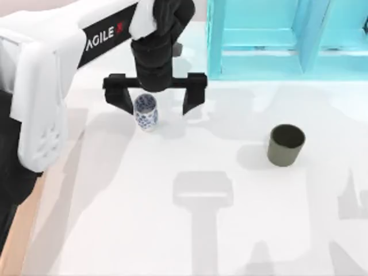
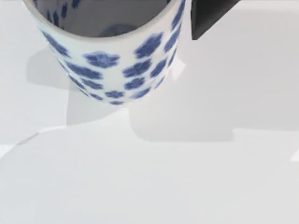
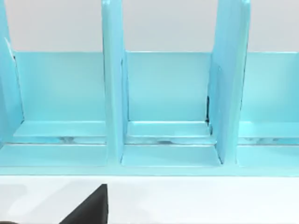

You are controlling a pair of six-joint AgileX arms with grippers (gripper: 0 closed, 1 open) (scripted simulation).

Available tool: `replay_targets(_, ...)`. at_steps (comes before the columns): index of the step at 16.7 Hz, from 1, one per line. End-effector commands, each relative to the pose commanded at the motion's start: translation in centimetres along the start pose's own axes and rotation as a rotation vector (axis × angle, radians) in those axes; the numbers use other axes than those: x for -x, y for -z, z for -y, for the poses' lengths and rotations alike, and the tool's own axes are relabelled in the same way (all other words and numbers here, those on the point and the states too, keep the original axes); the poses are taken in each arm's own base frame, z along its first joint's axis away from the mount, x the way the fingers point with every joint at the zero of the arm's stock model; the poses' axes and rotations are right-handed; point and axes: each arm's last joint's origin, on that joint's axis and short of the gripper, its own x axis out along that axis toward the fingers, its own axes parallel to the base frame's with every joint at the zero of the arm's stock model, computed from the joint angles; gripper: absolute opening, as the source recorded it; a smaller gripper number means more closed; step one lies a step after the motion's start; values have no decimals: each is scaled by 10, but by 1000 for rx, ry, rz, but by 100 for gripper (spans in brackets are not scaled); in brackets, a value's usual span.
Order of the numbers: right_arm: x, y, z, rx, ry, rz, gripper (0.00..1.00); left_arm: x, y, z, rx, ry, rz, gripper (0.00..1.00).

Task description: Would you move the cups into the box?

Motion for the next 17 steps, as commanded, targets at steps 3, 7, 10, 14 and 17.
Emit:
replay_targets(3, 0, 0, 0, 0, 0, 0, 100, -5, 1, 0, 0, 0, 1, 100)
replay_targets(7, 0, 0, 0, 0, 0, 0, 100, -5, 1, 0, 0, 0, 1, 85)
replay_targets(10, 0, 0, 0, 0, 0, 0, 100, -5, 1, 0, 0, 0, 1, 62)
replay_targets(14, 0, 0, 0, 0, 0, 0, 100, -5, 1, 0, 0, 0, 1, 32)
replay_targets(17, 0, 0, 0, 0, 0, 0, 100, -5, 1, 0, 0, 0, 1, 10)
